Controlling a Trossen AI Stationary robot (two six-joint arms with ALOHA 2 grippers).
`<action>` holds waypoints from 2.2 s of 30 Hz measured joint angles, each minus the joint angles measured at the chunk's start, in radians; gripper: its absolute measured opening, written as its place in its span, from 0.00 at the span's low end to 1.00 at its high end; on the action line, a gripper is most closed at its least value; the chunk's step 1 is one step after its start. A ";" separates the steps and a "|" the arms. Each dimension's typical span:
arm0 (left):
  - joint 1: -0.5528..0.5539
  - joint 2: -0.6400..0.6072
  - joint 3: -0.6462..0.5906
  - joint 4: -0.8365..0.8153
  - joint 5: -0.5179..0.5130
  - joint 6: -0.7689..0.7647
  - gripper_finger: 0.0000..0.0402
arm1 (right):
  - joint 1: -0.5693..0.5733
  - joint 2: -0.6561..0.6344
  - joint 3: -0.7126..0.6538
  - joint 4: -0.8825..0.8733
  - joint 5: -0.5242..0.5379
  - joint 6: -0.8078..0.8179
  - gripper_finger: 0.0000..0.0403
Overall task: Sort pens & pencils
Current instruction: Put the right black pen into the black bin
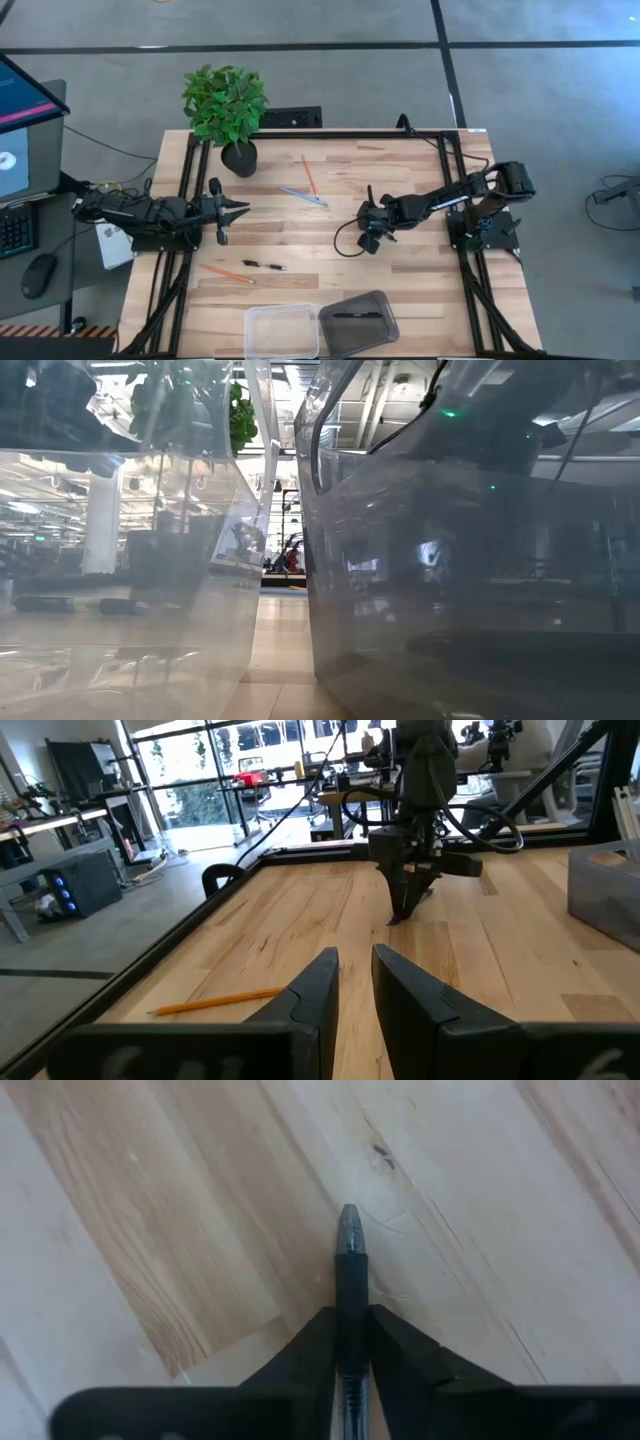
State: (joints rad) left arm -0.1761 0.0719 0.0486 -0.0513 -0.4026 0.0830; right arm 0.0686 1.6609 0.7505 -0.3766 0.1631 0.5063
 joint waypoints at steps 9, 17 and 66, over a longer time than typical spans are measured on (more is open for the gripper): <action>0.000 0.000 0.000 0.000 0.000 0.000 0.14 | 0.001 -0.001 -0.001 0.000 0.014 -0.007 0.14; 0.000 0.000 0.000 0.000 0.000 0.001 0.14 | 0.001 -0.010 0.017 -0.020 0.011 0.017 0.15; 0.000 0.000 0.000 0.000 0.000 -0.044 0.14 | 0.608 0.125 0.565 -0.056 -0.081 0.202 0.15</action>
State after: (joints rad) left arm -0.1761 0.0722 0.0486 -0.0509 -0.4026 0.0393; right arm 0.6762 1.7863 1.3155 -0.4327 0.0817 0.7082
